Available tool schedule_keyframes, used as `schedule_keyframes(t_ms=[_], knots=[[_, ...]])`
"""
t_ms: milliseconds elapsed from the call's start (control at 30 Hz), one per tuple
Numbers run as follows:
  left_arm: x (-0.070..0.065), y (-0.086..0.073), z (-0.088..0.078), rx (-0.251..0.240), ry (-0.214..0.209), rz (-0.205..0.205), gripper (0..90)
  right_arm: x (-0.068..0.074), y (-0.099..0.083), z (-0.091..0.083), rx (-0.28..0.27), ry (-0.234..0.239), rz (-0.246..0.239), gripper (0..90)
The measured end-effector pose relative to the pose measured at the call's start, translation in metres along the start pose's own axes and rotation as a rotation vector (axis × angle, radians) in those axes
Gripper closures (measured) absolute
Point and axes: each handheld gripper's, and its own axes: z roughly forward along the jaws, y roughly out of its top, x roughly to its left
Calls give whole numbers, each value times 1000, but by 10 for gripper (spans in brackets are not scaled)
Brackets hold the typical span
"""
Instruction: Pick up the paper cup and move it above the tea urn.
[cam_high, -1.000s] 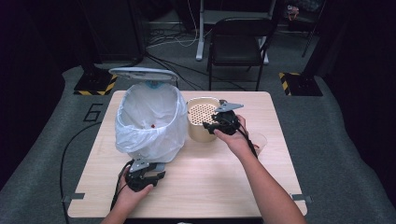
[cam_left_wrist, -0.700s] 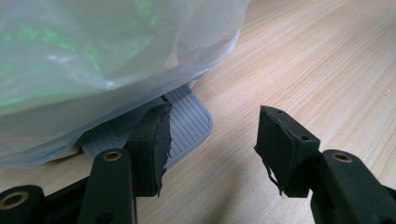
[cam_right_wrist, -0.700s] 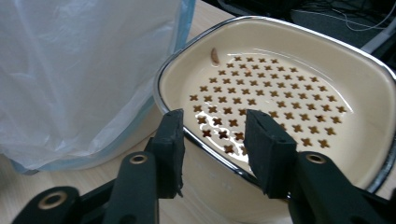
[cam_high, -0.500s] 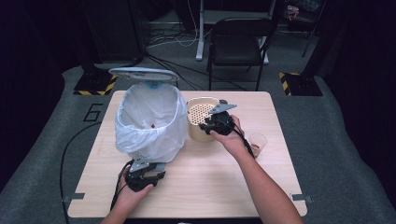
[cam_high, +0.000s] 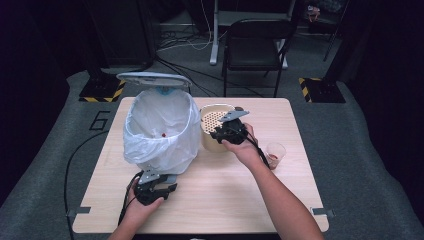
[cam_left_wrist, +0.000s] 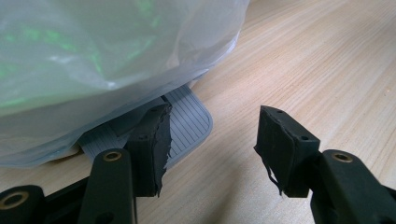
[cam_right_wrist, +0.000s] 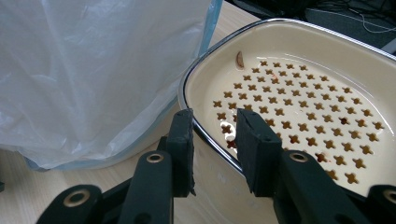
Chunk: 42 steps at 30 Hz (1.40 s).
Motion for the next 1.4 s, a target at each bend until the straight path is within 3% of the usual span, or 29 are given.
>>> schedule_keyframes(t_ms=[367,667,867,1000,1400], knots=[[0,0,0,5,-1,0,447,-2,-3,9,-3,13,3,567],[0,0,0,7,-1,2,447,3,-2,6,15,23,-7,714],[0,0,0,8,-1,2,447,3,-7,2,46,49,37,783],[0,0,0,7,-1,3,447,6,-13,-5,51,60,65,784],[0,0,0,3,1,-1,455,33,-35,-33,40,114,47,781]])
